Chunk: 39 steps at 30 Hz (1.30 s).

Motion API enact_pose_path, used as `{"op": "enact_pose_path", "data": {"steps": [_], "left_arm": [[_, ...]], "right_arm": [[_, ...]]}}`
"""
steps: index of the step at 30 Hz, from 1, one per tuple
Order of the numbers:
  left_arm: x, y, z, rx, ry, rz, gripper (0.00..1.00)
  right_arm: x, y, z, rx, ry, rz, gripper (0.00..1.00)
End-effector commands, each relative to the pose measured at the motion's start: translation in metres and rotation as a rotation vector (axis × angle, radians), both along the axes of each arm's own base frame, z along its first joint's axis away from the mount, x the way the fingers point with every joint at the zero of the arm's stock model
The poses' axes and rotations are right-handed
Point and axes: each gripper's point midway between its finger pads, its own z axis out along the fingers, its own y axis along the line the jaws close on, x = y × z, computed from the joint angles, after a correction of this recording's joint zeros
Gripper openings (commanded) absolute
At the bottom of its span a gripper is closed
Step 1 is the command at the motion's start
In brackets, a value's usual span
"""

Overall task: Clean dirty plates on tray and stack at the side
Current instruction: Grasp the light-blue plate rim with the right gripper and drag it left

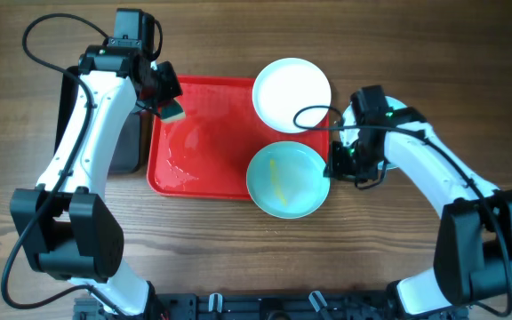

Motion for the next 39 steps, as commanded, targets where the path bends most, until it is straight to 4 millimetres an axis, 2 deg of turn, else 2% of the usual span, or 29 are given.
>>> {"op": "enact_pose_path", "data": {"steps": [1, 4, 9, 17, 22, 27, 30, 35, 39], "left_arm": [[-0.001, 0.0, -0.004, -0.001, 0.012, -0.015, 0.04], [-0.002, 0.0, -0.005, -0.001, 0.015, -0.015, 0.04], [-0.002, 0.0, -0.005, -0.001, 0.014, -0.015, 0.04], [-0.002, 0.0, -0.005, -0.001, 0.014, -0.015, 0.04], [-0.002, 0.0, -0.005, -0.001, 0.014, -0.016, 0.04], [-0.002, 0.0, -0.005, -0.001, 0.015, -0.016, 0.04], [-0.002, 0.0, -0.005, -0.001, 0.014, -0.015, 0.04], [-0.002, 0.0, -0.005, -0.001, 0.014, -0.015, 0.04], [-0.002, 0.0, -0.005, -0.001, 0.014, -0.015, 0.04]], "right_arm": [[-0.005, 0.003, -0.01, -0.025, -0.023, 0.033, 0.3], [-0.006, 0.004, -0.016, -0.026, -0.036, 0.04, 0.24], [-0.006, 0.002, -0.018, -0.036, -0.037, 0.038, 0.05], [-0.009, 0.001, -0.015, -0.038, -0.028, 0.04, 0.04], [-0.008, 0.004, 0.008, -0.035, -0.037, 0.049, 0.04], [0.005, 0.032, 0.05, 0.004, -0.163, 0.094, 0.04], [0.019, 0.051, 0.067, -0.006, -0.237, 0.041, 0.04], [0.05, 0.078, 0.07, -0.008, -0.353, -0.129, 0.04], [0.069, 0.106, 0.057, 0.034, -0.392, -0.187, 0.04]]}}
